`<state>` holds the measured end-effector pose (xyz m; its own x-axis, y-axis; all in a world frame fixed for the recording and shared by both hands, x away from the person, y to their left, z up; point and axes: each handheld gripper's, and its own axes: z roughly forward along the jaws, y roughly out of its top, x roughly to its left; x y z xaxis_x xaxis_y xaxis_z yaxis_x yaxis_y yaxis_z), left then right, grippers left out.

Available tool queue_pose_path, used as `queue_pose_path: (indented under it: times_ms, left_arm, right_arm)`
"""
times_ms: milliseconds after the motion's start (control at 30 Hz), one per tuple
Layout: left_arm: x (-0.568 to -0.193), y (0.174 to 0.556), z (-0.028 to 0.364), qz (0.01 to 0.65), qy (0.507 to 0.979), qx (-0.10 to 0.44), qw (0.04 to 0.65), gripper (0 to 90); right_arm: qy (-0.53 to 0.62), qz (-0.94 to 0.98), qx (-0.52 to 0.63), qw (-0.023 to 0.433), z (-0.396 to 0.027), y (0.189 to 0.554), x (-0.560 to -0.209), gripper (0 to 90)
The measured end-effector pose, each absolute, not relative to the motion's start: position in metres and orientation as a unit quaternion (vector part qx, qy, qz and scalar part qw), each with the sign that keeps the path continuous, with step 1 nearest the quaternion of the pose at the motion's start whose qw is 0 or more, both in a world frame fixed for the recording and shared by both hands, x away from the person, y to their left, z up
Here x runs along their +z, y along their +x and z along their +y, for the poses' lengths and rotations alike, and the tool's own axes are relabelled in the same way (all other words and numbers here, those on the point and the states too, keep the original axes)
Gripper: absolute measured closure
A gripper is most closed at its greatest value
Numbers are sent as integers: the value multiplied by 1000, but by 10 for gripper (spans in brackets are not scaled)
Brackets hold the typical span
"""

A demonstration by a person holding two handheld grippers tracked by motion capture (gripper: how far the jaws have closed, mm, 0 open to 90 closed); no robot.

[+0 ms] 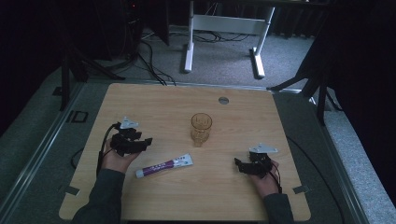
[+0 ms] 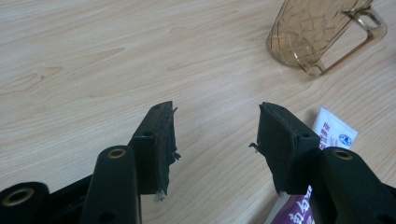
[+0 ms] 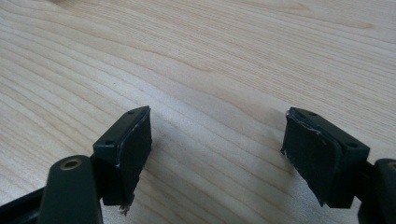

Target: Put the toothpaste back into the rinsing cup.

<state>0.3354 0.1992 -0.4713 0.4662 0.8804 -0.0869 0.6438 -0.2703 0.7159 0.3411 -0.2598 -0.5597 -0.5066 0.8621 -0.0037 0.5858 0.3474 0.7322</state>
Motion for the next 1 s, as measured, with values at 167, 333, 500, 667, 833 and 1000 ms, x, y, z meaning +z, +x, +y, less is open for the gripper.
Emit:
queue_pose_path:
  times_ms: [167, 333, 500, 667, 833, 1000]
  left_arm:
    - [-470, 334, 196, 480, 787, 165, 351, 473]
    - [-466, 333, 196, 475, 789, 165, 353, 485]
    - [-463, 331, 196, 469, 793, 166, 351, 486]
    - [-461, 330, 196, 467, 795, 167, 350, 486]
    - [-459, 328, 194, 461, 801, 166, 344, 487]
    - [-458, 329, 192, 460, 806, 162, 336, 496]
  right_arm:
    - [455, 796, 346, 200, -260, 341, -560, 235]
    - [455, 796, 346, 200, -260, 341, -560, 235]
    - [455, 796, 345, 199, -260, 341, -560, 236]
    - [455, 796, 345, 199, -260, 341, -560, 235]
    - [455, 796, 345, 199, -260, 341, -560, 235]
    - [455, 796, 345, 199, -260, 341, -560, 235]
